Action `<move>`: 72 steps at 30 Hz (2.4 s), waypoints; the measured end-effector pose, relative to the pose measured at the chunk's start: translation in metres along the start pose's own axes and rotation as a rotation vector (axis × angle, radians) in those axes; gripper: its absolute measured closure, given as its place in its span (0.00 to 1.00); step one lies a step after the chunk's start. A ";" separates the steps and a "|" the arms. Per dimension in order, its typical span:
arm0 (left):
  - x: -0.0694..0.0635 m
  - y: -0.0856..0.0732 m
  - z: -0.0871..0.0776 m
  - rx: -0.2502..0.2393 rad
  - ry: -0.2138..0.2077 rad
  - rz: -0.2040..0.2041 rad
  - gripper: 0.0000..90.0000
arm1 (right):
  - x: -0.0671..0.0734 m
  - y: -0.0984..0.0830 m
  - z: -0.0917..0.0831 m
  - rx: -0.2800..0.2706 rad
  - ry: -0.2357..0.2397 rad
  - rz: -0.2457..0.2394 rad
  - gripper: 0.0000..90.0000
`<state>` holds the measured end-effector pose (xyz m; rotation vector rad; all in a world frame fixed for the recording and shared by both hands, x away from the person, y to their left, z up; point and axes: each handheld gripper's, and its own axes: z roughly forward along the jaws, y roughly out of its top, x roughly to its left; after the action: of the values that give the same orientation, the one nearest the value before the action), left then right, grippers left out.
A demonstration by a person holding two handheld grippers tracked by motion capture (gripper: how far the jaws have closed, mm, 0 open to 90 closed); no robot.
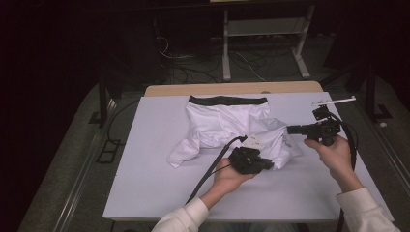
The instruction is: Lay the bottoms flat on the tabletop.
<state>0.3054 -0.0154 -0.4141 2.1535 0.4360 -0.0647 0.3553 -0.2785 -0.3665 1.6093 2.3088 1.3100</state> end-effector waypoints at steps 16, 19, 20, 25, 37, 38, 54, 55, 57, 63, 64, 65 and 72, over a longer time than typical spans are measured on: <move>0.024 -0.030 0.014 0.044 0.017 -0.070 0.94 | -0.042 -0.022 0.059 -0.021 -0.030 -0.038 0.77; 0.023 -0.030 0.014 0.043 0.021 -0.061 0.94 | -0.049 -0.027 0.050 -0.018 -0.028 -0.026 0.68; 0.023 -0.030 0.013 0.042 0.021 -0.059 0.94 | -0.053 -0.030 0.043 -0.021 0.007 -0.009 0.65; 0.021 -0.030 0.013 0.049 0.022 -0.048 0.94 | -0.063 -0.044 0.025 0.041 0.046 0.046 0.60; 0.024 -0.034 0.015 0.063 0.022 -0.047 0.94 | -0.070 -0.057 0.030 0.137 0.063 0.065 0.62; 0.024 -0.034 0.016 0.063 0.022 -0.048 0.94 | -0.070 -0.057 0.033 0.147 0.066 0.062 0.62; 0.024 -0.033 0.016 0.057 0.005 -0.043 0.94 | -0.060 -0.064 0.035 0.213 0.111 0.091 0.96; 0.024 -0.033 0.016 0.055 0.003 -0.046 0.94 | -0.058 -0.065 0.032 0.206 0.109 0.095 0.96; 0.023 -0.033 0.016 0.054 -0.007 -0.048 0.94 | -0.057 -0.069 0.023 0.182 0.113 0.106 0.96; 0.020 -0.031 0.014 0.033 -0.034 -0.059 0.86 | -0.060 -0.085 0.001 0.143 0.120 0.164 0.96; 0.020 -0.030 0.012 0.024 -0.033 -0.062 0.84 | -0.062 -0.087 -0.002 0.137 0.114 0.174 0.96; 0.020 -0.029 0.009 0.009 -0.032 -0.071 0.80 | -0.064 -0.089 -0.006 0.131 0.105 0.184 0.96; 0.023 -0.026 -0.001 -0.039 -0.040 -0.092 0.75 | -0.085 -0.092 -0.012 0.091 0.046 0.230 0.96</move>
<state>0.3186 0.0056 -0.4388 2.0898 0.5086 -0.1495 0.3198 -0.3626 -0.4529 1.9438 2.2963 1.3129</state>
